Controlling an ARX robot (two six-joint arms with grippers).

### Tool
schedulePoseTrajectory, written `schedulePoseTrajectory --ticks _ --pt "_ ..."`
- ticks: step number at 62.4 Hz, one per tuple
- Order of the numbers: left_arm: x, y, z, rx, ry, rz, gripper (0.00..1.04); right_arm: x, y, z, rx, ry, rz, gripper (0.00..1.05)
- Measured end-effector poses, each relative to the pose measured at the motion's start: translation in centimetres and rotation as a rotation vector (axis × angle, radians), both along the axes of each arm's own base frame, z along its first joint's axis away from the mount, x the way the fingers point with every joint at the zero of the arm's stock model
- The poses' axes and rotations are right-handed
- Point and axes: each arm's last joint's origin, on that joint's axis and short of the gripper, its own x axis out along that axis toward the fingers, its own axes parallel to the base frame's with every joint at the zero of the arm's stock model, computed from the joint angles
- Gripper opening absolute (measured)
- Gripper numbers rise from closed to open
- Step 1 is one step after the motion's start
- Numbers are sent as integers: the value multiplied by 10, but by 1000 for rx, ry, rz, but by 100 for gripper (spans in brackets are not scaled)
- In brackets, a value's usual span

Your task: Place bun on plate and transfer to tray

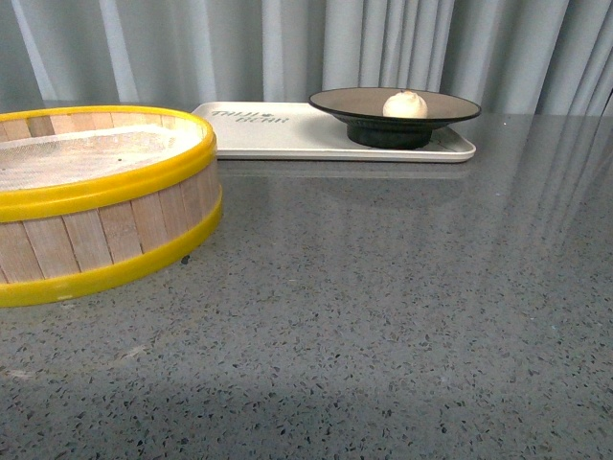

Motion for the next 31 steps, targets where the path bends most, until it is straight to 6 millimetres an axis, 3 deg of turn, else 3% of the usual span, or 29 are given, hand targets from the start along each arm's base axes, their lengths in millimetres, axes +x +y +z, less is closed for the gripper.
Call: schedulePoseTrajectory --ticks 31 --pt "0 0 0 0 0 0 98 -11 0 -17 0 -10 0 2"
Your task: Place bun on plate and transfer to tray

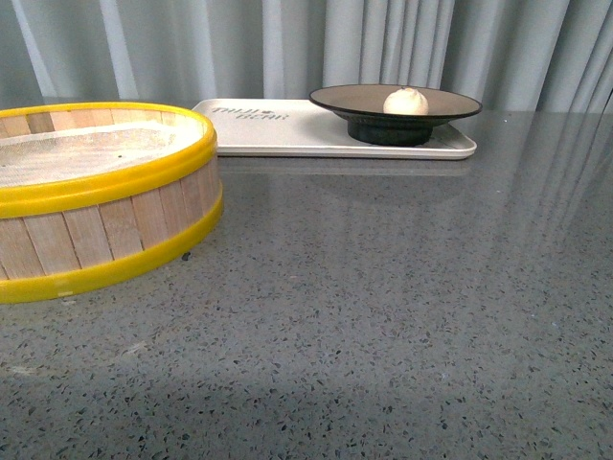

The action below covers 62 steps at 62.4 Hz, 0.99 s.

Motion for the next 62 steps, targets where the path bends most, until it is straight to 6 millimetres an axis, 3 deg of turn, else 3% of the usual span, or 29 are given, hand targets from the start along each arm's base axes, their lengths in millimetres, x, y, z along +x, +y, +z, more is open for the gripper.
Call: schedulePoseTrajectory --ticks 17,36,46,53,62 --pt "0 0 0 0 0 0 98 -12 0 -3 0 3 1 2" --pt "0 0 0 0 0 0 98 -12 0 -3 -1 4 1 2" --pt "0 0 0 0 0 0 98 -12 0 -3 0 4 0 27" --pt "0 0 0 0 0 0 98 -12 0 -3 0 4 0 53" --pt "0 0 0 0 0 0 98 -12 0 -3 0 4 1 76"
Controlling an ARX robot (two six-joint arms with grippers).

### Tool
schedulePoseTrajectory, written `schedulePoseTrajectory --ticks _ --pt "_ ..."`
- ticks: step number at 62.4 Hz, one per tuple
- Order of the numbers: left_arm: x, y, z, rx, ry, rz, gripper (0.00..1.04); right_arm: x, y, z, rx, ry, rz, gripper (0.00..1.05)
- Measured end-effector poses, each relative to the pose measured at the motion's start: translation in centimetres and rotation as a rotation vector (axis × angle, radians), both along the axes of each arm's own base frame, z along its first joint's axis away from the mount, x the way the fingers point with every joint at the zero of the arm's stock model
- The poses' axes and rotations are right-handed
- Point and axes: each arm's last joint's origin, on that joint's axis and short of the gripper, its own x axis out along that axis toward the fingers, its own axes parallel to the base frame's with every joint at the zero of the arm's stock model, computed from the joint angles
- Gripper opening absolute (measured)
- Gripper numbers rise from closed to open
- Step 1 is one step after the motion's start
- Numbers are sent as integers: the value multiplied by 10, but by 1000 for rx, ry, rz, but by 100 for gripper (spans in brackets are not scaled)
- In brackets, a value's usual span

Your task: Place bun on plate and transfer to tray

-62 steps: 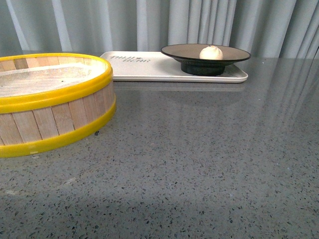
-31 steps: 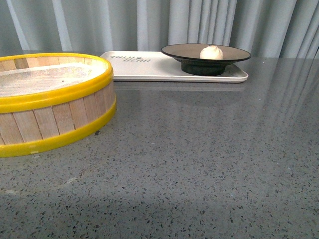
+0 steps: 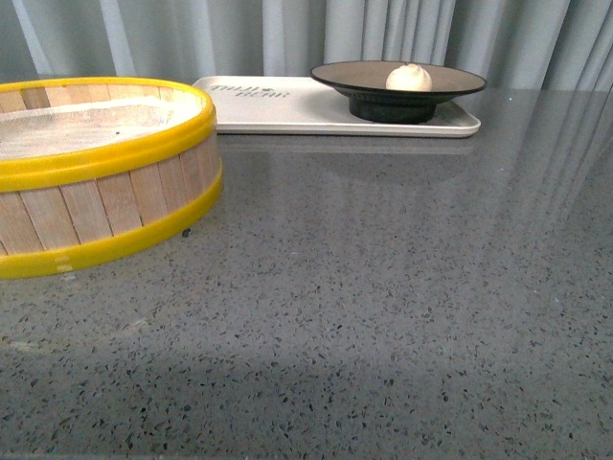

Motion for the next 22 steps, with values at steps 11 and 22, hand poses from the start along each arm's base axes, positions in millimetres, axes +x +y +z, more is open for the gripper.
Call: schedulePoseTrajectory --ticks 11,22 --pt "0 0 0 0 0 0 98 0 0 0 3 0 0 96" --pt "0 0 0 0 0 0 98 0 0 0 3 0 0 96"
